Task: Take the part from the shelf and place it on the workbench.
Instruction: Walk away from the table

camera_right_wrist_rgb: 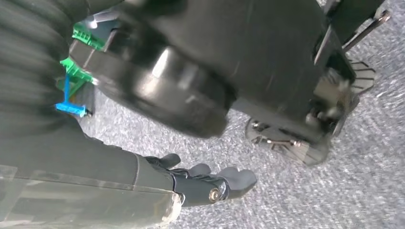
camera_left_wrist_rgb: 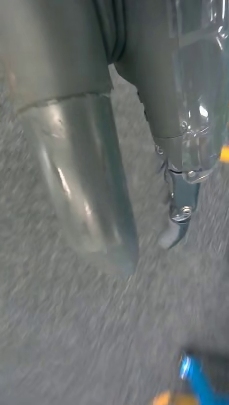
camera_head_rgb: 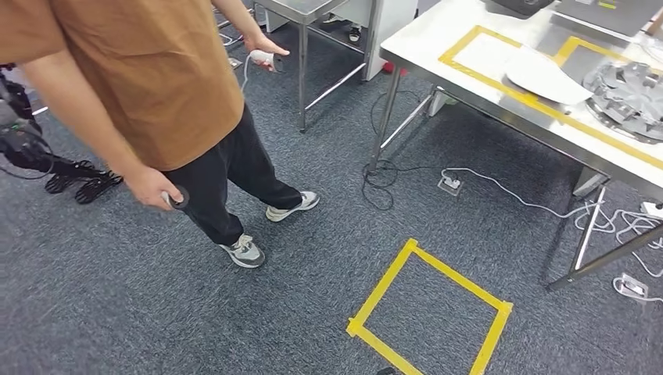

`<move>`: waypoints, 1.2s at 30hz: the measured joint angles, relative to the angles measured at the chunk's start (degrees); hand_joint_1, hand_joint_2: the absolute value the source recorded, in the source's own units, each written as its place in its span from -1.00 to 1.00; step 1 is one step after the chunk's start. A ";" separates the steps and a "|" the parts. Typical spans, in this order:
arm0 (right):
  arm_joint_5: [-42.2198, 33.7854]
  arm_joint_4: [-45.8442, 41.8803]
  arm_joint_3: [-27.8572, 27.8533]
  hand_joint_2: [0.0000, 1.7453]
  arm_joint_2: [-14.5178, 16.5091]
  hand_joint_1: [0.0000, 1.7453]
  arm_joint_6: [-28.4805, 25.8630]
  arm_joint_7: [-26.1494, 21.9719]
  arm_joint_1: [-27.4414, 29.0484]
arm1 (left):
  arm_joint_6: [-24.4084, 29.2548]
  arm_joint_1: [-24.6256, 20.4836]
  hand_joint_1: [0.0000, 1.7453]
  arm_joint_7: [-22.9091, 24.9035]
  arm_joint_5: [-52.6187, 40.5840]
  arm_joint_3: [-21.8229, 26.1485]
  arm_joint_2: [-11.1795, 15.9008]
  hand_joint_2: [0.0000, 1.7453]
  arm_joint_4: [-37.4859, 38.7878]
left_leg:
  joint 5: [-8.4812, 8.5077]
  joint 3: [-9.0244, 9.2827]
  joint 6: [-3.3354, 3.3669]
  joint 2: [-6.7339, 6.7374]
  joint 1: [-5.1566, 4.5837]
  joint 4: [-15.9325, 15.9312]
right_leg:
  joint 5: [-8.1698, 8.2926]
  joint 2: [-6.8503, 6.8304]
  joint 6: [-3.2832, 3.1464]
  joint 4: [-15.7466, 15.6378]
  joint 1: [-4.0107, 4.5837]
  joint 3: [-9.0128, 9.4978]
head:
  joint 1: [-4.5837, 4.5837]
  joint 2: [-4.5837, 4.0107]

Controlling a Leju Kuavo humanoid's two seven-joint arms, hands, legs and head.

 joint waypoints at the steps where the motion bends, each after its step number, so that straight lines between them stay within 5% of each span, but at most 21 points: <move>1: -0.08 0.00 -0.01 1.00 0.01 -1.00 0.02 0.00 0.15 | -0.21 -0.29 -1.00 0.26 -0.09 -0.01 0.17 -1.00 1.17 | 0.17 -0.21 0.26 -0.80 -0.10 0.00 | -2.18 1.78 0.10 3.20 -0.06 -1.23 | 0.23 0.00; 3: -0.25 -0.02 -0.02 1.00 0.00 -1.00 0.12 -0.01 0.27 | -0.76 -0.73 -1.00 1.03 -0.59 -0.02 0.48 -1.00 3.21 | 0.46 -0.63 0.72 -2.53 -0.55 0.03 | -5.96 3.26 -0.21 10.79 0.08 -4.24 | 0.72 0.00; 5: -0.34 -0.05 -0.02 1.00 0.00 -1.00 0.25 -0.01 0.21 | -2.59 -0.80 -1.00 3.82 -2.67 -0.38 0.73 -1.00 4.98 | 0.69 -0.79 1.05 -4.34 -1.09 0.04 | -5.74 3.60 -1.07 13.10 0.53 -5.01 | 1.18 0.00; 9: -0.26 -0.03 0.00 1.00 -0.13 -1.00 0.55 0.16 0.21 | -7.48 -0.85 -1.00 14.31 -9.58 -3.29 0.47 -1.00 8.13 | 1.42 -0.77 1.15 -7.81 -1.63 -0.17 | 1.68 6.57 -4.26 0.28 1.91 0.39 | 1.30 0.00; 12: 0.06 0.01 0.01 1.00 -0.39 -1.00 0.83 0.21 -0.09 | -10.42 -0.57 -1.00 20.93 -11.79 -5.82 -0.29 -1.00 10.18 | 2.43 -1.27 0.25 -9.56 -0.96 -0.79 | 2.59 7.21 -5.55 -2.89 2.44 1.30 | 1.62 0.00; 14: 0.17 0.02 0.01 1.00 -0.46 -1.00 0.96 0.22 -0.46 | -13.22 -0.12 -1.00 24.07 -12.17 -7.25 -0.67 -1.00 11.26 | 2.30 -1.84 -0.12 -7.91 -1.14 -0.50 | 3.84 6.14 -5.75 -5.40 2.27 2.17 | 1.91 0.00; 17: 0.20 0.00 0.01 1.00 -0.43 -1.00 1.17 0.24 -0.47 | -17.09 -0.19 -1.00 26.54 -12.24 -8.98 -0.92 -1.00 12.24 | -2.49 -5.04 -0.81 -3.13 -1.20 6.30 | 5.42 4.08 -5.33 -7.83 1.87 2.87 | 0.96 0.00; 19: 0.18 0.01 0.02 1.00 -0.42 -1.00 1.25 0.25 -0.22 | -18.90 -0.22 -1.00 27.38 -12.33 -9.99 -0.95 -1.00 12.72 | -4.95 -6.99 -1.78 -2.69 -0.47 11.75 | 5.31 2.39 -4.68 -7.59 1.52 2.60 | 0.63 0.00; 20: 0.18 0.01 0.02 1.00 -0.43 -1.00 1.27 0.25 -0.15 | -19.55 -0.14 -1.00 27.81 -12.40 -10.45 -0.96 -1.00 12.96 | -4.80 -6.76 -2.36 -2.51 -0.06 12.20 | 5.09 1.58 -4.20 -7.25 1.22 2.46 | 0.55 0.00; 23: 0.18 0.03 0.02 1.00 -0.51 -1.00 1.34 0.25 -0.25 | -20.44 -0.01 -1.00 28.74 -12.57 -11.64 -1.01 -1.00 13.48 | -1.52 -1.42 -4.13 0.33 0.95 4.47 | 3.66 -0.38 -2.13 -5.08 0.20 1.88 | 0.15 0.00; 24: 0.18 0.03 0.02 1.00 -0.59 -1.00 1.36 0.25 -0.37 | -20.57 -0.03 -1.00 28.88 -12.59 -12.00 -1.09 -1.00 13.59 | -1.11 -0.15 -4.06 1.56 1.01 2.33 | 2.95 -0.82 -1.43 -4.01 0.07 1.58 | -0.06 0.00; 26: 0.19 0.03 0.02 1.00 -0.72 -1.00 1.38 0.25 -0.64 | -20.70 0.02 -1.00 29.09 -12.61 -12.55 -1.21 -1.00 13.84 | -1.68 0.16 -2.68 2.63 0.60 1.58 | 2.07 -1.37 -0.58 -2.70 0.04 1.30 | 0.02 0.00; 28: 0.18 0.01 0.02 1.00 -0.67 -1.00 1.40 0.25 -0.70 | -20.55 0.04 -1.00 29.38 -12.69 -12.95 -1.18 -1.00 14.12 | -1.63 -0.15 -1.22 1.59 0.32 1.63 | 1.81 -1.59 -0.29 -2.45 -0.26 1.52 | 0.45 0.00; 31: 0.22 0.00 0.02 1.00 -0.60 -1.00 1.42 0.25 -0.50 | -19.22 -0.20 -1.00 30.43 -13.51 -13.78 -1.16 -1.00 14.33 | -1.21 -0.56 -0.28 -0.44 0.05 1.51 | -2.01 1.48 -0.21 1.87 -0.63 -0.15 | 1.03 0.00; 34: 0.30 -0.01 0.03 1.00 -0.58 -1.00 1.53 0.37 -0.37 | -18.46 -0.29 -1.00 32.20 -14.63 -14.83 -1.27 -1.00 14.48 | -0.82 -1.11 0.37 -2.85 -0.73 1.53 | -7.30 3.31 -1.24 12.50 -0.13 -4.54 | 2.10 0.00; 36: 0.56 -0.02 0.05 1.00 -0.57 -1.00 1.61 0.57 -0.55 | -18.52 -0.26 -1.00 33.76 -15.44 -15.52 -1.42 -1.00 14.71 | -0.61 -1.18 0.70 -4.69 -1.26 1.53 | -5.91 3.71 -2.42 13.04 0.72 -4.76 | 2.27 0.00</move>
